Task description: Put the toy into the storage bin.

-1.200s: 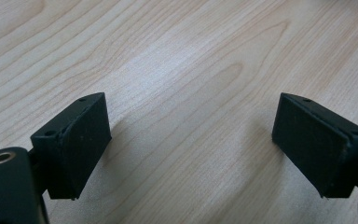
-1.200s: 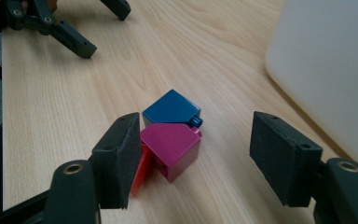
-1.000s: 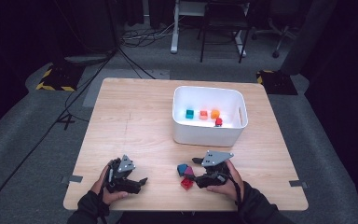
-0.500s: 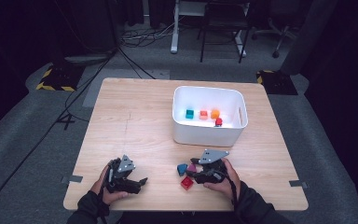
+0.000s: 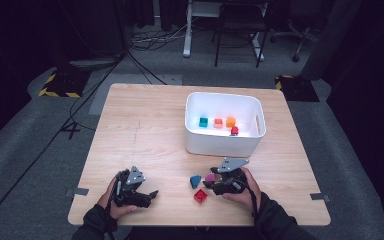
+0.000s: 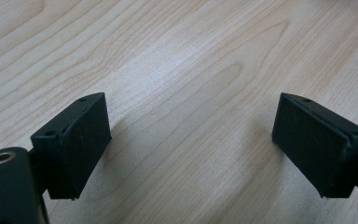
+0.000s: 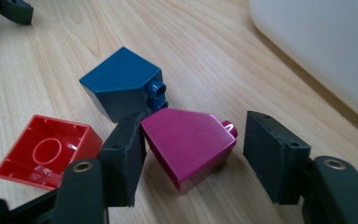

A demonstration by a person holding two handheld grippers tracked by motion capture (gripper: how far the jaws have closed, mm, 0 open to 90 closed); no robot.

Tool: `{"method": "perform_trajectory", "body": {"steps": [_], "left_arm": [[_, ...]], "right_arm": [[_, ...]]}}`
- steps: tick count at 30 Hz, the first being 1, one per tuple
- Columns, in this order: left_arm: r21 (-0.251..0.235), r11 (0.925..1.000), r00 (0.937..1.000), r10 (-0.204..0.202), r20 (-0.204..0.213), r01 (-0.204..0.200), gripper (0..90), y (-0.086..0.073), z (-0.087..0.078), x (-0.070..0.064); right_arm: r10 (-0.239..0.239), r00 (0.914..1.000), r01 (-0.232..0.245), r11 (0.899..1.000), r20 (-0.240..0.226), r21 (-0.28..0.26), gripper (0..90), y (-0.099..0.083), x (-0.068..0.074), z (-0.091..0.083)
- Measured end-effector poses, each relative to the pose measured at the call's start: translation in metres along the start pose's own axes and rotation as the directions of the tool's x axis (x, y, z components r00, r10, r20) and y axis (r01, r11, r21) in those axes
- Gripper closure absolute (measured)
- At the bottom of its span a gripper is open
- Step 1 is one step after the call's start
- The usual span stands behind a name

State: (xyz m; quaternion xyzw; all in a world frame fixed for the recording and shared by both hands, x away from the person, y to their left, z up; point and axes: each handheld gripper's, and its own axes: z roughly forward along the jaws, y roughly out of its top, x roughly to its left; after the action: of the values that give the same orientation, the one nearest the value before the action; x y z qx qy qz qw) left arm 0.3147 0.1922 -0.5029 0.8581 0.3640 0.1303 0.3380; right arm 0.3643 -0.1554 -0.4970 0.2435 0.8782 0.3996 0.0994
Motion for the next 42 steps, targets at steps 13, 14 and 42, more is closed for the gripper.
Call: {"method": "perform_trajectory", "body": {"steps": [13,14,42], "left_arm": [[0.000,1.0000,1.0000,0.001,-0.001,-0.001,11.7,0.000,0.000,0.000],[0.000,1.0000,1.0000,-0.001,0.000,0.001,11.7,0.000,0.000,0.000],[-0.001,1.0000,1.0000,-0.001,-0.001,0.001,11.7,0.000,0.000,0.000]], "right_arm": [[-0.011,0.9993,0.012,1.000,0.036,-0.025,48.3,-0.003,-0.006,-0.011],[-0.011,0.9992,0.012,0.999,0.038,-0.032,48.3,-0.003,-0.006,-0.014],[0.023,0.9895,0.006,0.979,0.143,-0.202,48.4,0.018,-0.029,-0.113]]}}
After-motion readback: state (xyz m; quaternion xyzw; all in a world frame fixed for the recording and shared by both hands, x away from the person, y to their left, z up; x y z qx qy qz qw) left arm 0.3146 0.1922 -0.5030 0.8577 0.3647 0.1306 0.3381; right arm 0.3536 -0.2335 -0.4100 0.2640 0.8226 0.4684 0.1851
